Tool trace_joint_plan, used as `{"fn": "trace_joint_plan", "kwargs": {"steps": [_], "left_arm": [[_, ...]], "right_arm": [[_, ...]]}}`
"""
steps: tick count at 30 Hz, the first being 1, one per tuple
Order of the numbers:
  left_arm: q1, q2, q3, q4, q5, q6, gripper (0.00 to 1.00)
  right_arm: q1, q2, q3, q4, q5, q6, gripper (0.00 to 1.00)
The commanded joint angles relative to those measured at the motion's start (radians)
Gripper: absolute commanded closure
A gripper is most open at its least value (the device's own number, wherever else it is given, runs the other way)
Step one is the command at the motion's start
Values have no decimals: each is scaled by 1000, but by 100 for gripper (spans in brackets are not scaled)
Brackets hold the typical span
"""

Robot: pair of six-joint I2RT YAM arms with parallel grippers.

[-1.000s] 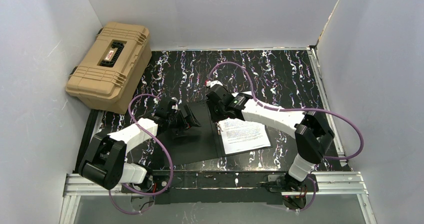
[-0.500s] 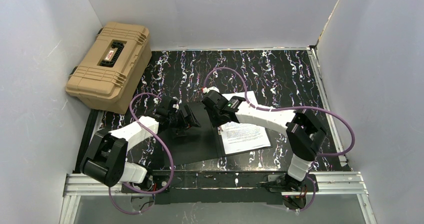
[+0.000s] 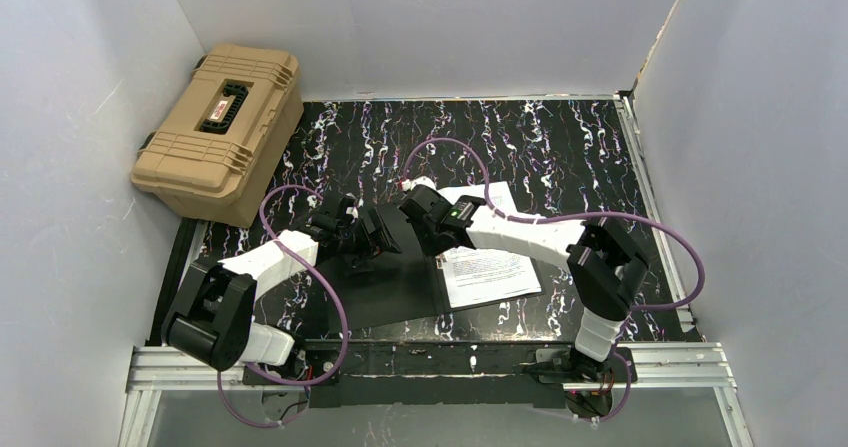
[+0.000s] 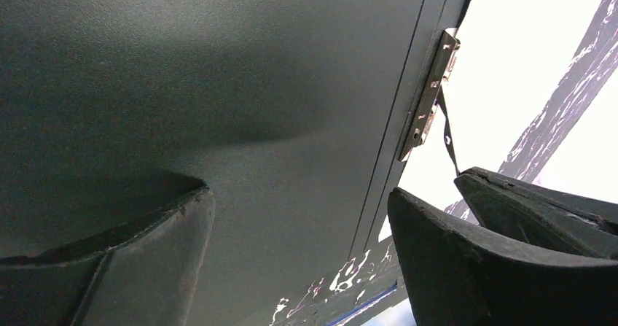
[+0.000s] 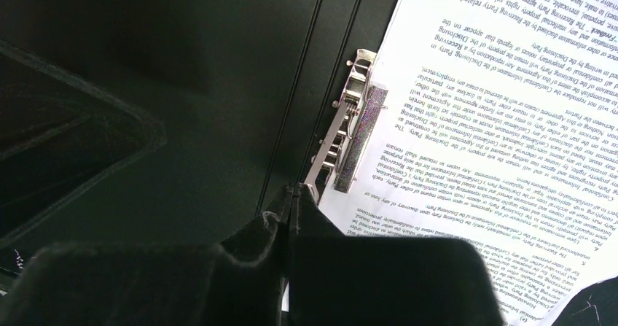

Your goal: Put the files into the folder

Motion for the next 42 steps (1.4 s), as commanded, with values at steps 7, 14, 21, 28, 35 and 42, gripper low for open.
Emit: {"fn": "trace_joint_plan", "kwargs": {"steps": [7, 14, 21, 28, 35, 42], "left_arm": [[-4, 53, -41, -137, -135, 5, 11], [-4, 60, -38, -138, -141, -4, 11], [-4, 61, -38, -145, -149, -5, 11], [-4, 59, -36, -146, -153, -6, 11], [-4, 67, -37, -142, -149, -7, 11], [-4, 68, -33, -146, -147, -3, 11]], "right_arm": [[33, 25, -69, -72, 37, -7, 99], [53, 50, -109, -98, 69, -8, 99], [71, 98, -139, -94, 97, -1, 99], [79, 119, -158, -57, 76, 12, 99], [79, 153, -170, -16, 48, 19, 99], [80, 159, -167, -5, 38, 22, 99]]}}
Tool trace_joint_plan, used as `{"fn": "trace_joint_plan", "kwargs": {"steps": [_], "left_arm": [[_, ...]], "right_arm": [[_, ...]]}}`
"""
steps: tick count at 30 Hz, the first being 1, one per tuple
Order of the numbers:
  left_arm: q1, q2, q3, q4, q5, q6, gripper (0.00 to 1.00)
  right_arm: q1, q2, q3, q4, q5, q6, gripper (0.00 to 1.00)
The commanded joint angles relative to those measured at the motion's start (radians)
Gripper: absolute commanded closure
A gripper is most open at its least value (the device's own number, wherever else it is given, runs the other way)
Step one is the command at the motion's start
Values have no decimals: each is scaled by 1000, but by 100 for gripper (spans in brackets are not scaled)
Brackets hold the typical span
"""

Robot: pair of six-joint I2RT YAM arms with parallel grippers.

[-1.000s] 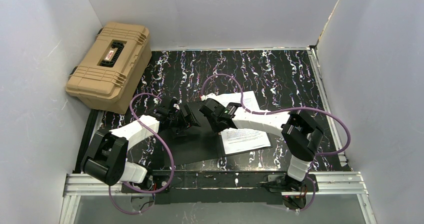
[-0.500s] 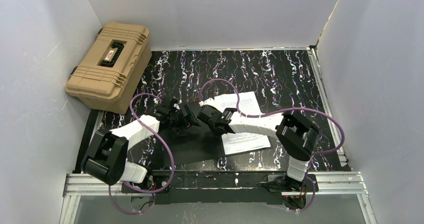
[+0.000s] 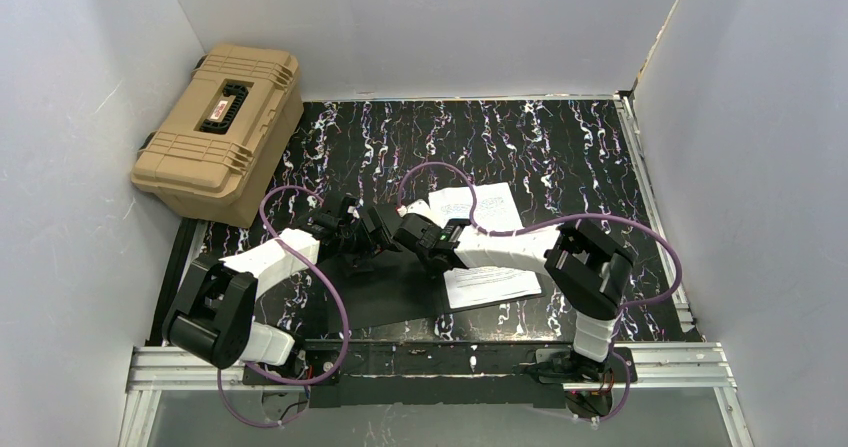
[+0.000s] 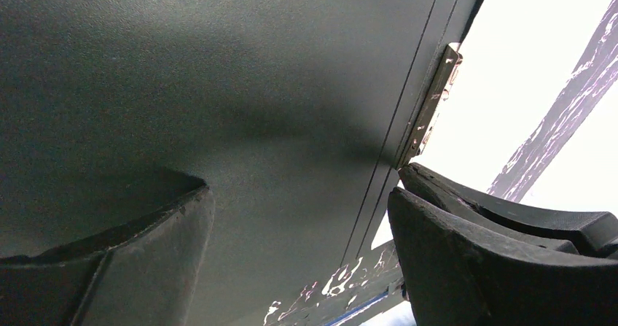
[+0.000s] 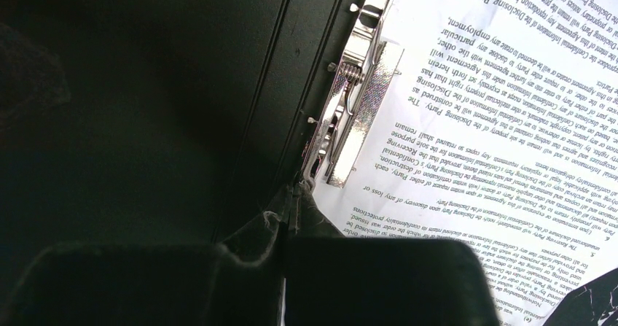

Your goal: Put the files into the folder

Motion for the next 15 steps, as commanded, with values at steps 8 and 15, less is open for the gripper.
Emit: {"fn": "trace_joint_plan", "kwargs": {"steps": [8, 15], "left_arm": [[-2, 54, -40, -132, -118, 42, 11], [-2, 49, -44, -131, -117, 42, 11]], "right_arm": [[3, 26, -44, -45, -100, 43, 99], [4, -27, -3, -36, -91, 55, 99]]}}
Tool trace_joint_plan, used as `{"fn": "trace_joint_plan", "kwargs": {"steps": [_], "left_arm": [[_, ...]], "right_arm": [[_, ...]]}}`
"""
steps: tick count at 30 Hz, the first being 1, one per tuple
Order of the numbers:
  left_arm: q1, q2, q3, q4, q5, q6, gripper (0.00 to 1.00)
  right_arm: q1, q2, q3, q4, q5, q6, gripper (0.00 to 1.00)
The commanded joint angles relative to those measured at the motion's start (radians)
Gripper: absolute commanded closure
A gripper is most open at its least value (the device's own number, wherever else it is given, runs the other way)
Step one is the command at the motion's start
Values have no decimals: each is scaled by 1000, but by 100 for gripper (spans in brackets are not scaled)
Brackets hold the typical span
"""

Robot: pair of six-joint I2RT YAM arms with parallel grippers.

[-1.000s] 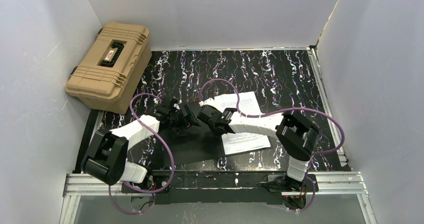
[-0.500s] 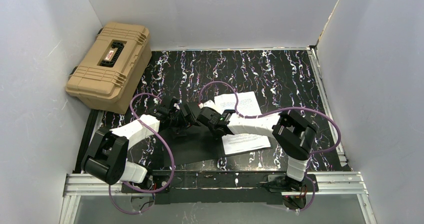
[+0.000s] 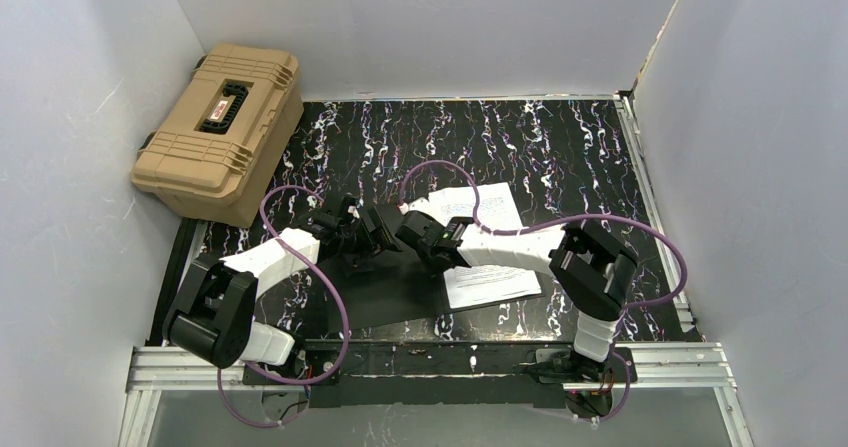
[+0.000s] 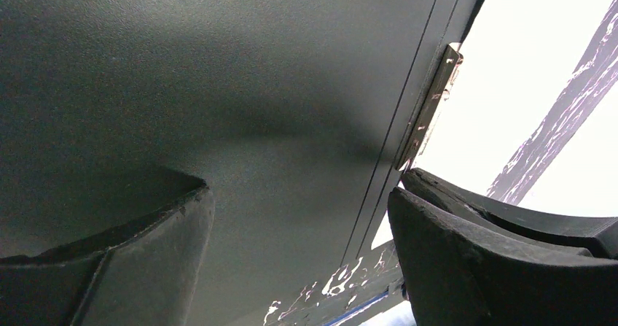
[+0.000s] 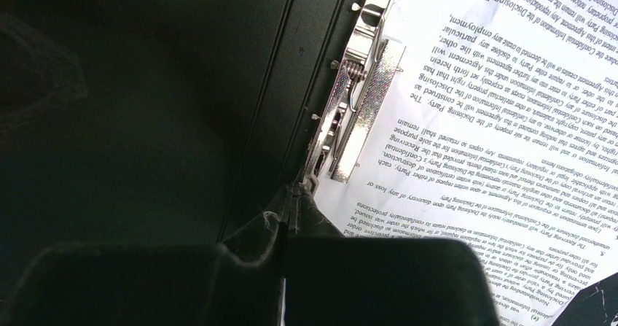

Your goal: Put the files into the folder

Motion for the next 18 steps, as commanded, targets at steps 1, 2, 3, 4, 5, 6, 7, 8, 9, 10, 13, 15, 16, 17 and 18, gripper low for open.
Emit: {"fn": "trace_joint_plan", "kwargs": {"steps": [1, 2, 3, 4, 5, 6, 7, 8, 9, 10, 13, 15, 16, 17, 18], "left_arm": [[-2, 46, -50, -123, -116, 41, 11], [-2, 45, -51, -122, -117, 41, 11], [-2, 45, -52, -121, -117, 41, 11], [-2, 46, -53, -120, -116, 41, 11], [-2, 46, -53, -120, -116, 42, 11], [-2, 45, -54, -120, -115, 42, 11], [-2, 45, -55, -119, -113, 42, 11], [-2, 44, -56, -117, -114, 43, 11], [-2, 42, -56, -116, -113, 42, 11], [-2, 40, -57, -115, -113, 43, 11], [-2, 35, -59, -108, -105, 47, 11], [-2, 29, -58, -107, -99, 54, 11], [-2, 26, -56, -109, -100, 55, 11], [-2, 22, -54, -111, -99, 56, 11], [-2, 16, -54, -115, -99, 58, 11]], "right_arm": [[6, -11, 4, -33, -62, 43, 99], [6, -15, 10, -33, -59, 43, 99], [5, -18, 18, -34, -56, 43, 99], [6, -21, 27, -36, -55, 44, 99], [6, -23, 36, -39, -51, 44, 99], [6, -26, 45, -41, -45, 43, 99], [6, -29, 52, -43, -40, 44, 99], [6, -36, 59, -45, -34, 44, 99], [5, -42, 67, -46, -25, 44, 99], [5, -47, 74, -50, -11, 44, 97], [5, -52, 107, -69, 19, 39, 90], [5, -59, 118, -72, 38, 39, 84], [5, -62, 121, -70, 48, 37, 82], [4, -65, 123, -68, 59, 37, 80], [3, -66, 127, -68, 68, 36, 77]]}}
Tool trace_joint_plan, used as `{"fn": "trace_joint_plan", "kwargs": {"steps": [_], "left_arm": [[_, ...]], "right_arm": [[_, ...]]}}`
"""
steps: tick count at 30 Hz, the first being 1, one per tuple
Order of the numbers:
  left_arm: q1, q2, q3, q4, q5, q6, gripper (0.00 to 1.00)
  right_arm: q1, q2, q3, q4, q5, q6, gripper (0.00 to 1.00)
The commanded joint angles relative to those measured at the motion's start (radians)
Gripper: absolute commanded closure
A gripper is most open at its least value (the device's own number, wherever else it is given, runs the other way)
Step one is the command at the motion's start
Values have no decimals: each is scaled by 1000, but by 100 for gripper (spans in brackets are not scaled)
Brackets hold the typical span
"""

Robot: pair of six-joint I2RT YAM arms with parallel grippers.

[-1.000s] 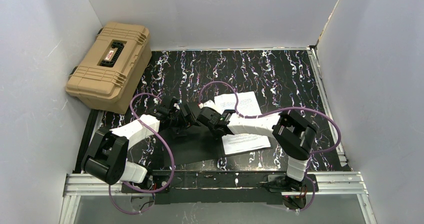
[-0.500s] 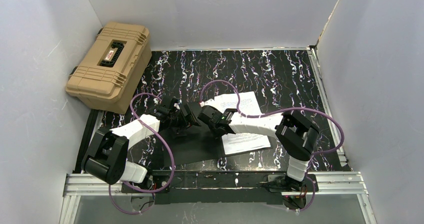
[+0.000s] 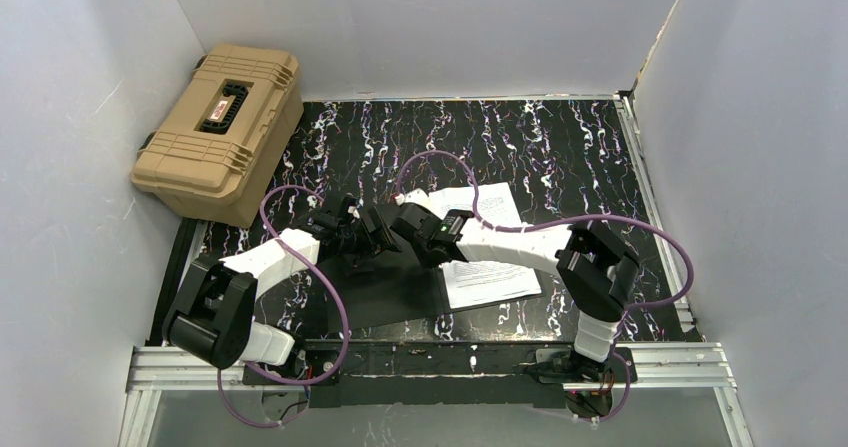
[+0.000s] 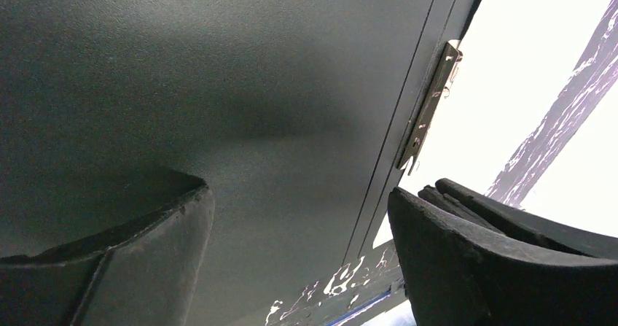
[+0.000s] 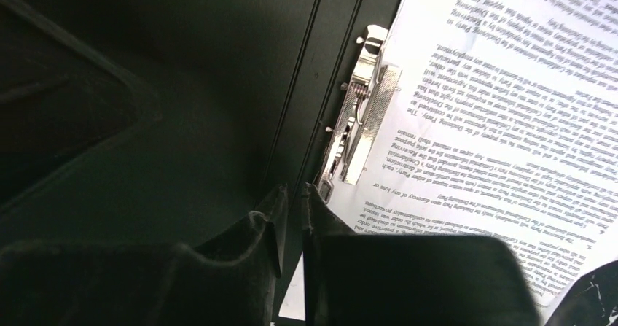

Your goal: Put the files into the folder

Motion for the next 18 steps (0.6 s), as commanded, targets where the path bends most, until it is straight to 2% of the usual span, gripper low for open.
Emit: {"fn": "trace_joint_plan", "kwargs": {"steps": [1, 3, 7, 18], "left_arm": [[-2, 14, -50, -119, -99, 54, 11], [-1, 1, -46, -123, -96, 56, 10], [-2, -28, -26, -158, -96, 64, 10], [-1, -190, 44, -291, -110, 86, 8]], "right_arm": [[1, -51, 53, -17, 73, 8, 74], [-1, -46, 61, -18, 96, 8, 68], [-14, -26, 72, -6, 109, 14, 64], [-56, 41, 64, 45, 88, 26, 64]]}}
